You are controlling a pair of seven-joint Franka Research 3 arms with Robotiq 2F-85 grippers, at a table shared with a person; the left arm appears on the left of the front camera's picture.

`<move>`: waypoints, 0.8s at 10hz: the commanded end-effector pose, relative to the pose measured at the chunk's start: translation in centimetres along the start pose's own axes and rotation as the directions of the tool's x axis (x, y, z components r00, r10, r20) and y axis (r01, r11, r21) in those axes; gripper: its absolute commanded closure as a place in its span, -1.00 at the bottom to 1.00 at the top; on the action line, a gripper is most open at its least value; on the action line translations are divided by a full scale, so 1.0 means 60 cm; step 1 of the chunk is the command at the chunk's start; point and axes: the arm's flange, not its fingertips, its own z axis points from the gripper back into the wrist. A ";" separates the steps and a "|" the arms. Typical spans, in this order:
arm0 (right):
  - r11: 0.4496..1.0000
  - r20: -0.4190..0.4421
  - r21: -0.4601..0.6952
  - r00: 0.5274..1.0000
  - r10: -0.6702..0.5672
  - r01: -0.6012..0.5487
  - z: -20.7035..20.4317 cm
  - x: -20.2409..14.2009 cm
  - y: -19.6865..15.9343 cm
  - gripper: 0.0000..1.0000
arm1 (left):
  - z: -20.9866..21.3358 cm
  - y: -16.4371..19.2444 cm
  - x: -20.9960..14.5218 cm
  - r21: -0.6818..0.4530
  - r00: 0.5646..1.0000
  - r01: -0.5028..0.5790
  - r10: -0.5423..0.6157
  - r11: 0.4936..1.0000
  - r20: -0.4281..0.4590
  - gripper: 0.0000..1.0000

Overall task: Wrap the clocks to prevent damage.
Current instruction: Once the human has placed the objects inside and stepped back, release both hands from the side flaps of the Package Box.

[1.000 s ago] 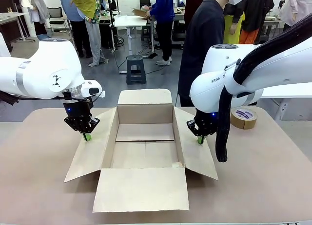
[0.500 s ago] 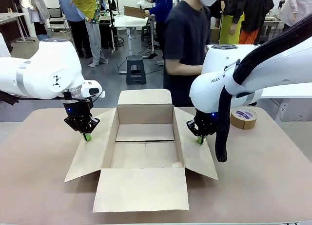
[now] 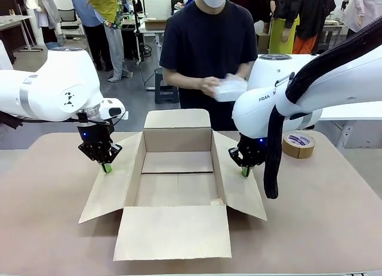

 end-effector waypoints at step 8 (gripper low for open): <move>1.000 -0.005 -0.001 1.000 -0.001 0.001 -0.005 -0.002 0.001 0.98 | 0.002 0.000 -0.002 0.000 1.000 -0.001 0.001 1.000 0.003 0.99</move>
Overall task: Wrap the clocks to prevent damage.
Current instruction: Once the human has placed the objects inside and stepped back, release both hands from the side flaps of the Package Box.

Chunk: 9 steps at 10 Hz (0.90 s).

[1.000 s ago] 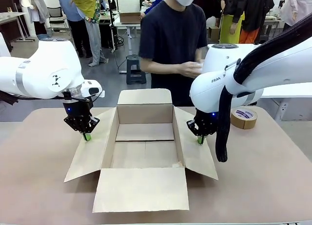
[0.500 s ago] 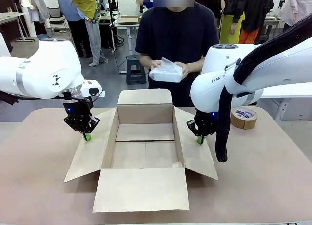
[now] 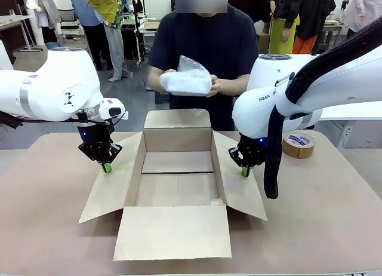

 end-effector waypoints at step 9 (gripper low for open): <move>1.000 -0.005 -0.001 1.000 -0.001 0.001 -0.005 -0.002 0.001 0.98 | 0.002 0.000 -0.002 0.000 1.000 -0.001 0.001 1.000 0.003 0.99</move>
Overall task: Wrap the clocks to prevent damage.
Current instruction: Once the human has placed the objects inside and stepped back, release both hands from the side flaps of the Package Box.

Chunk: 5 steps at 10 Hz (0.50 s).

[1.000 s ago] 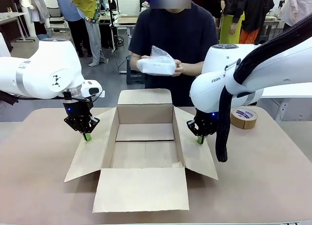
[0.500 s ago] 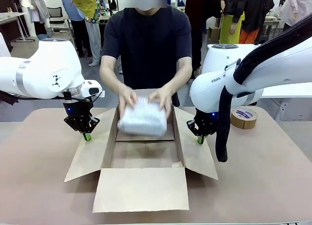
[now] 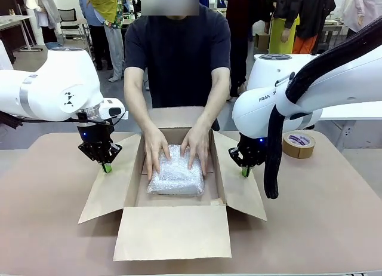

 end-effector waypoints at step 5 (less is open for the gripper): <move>1.000 -0.005 -0.001 1.000 -0.001 0.001 -0.005 -0.002 0.001 0.98 | 0.002 0.000 -0.002 0.000 1.000 -0.001 0.001 1.000 0.003 0.99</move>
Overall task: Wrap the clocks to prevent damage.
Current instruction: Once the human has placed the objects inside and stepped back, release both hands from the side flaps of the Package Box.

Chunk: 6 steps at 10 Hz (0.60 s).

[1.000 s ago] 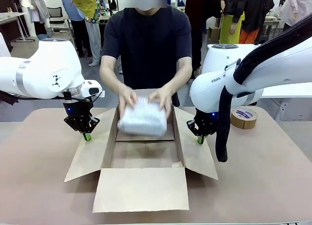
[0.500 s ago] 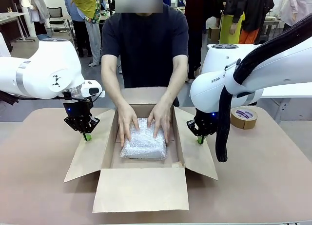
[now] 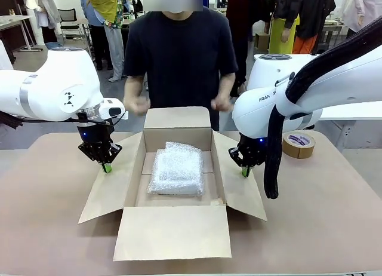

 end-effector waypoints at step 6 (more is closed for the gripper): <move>1.000 0.000 0.000 1.000 0.000 0.000 0.000 0.000 0.000 0.98 | 0.000 0.000 0.000 0.000 1.000 0.000 0.000 1.000 0.000 0.99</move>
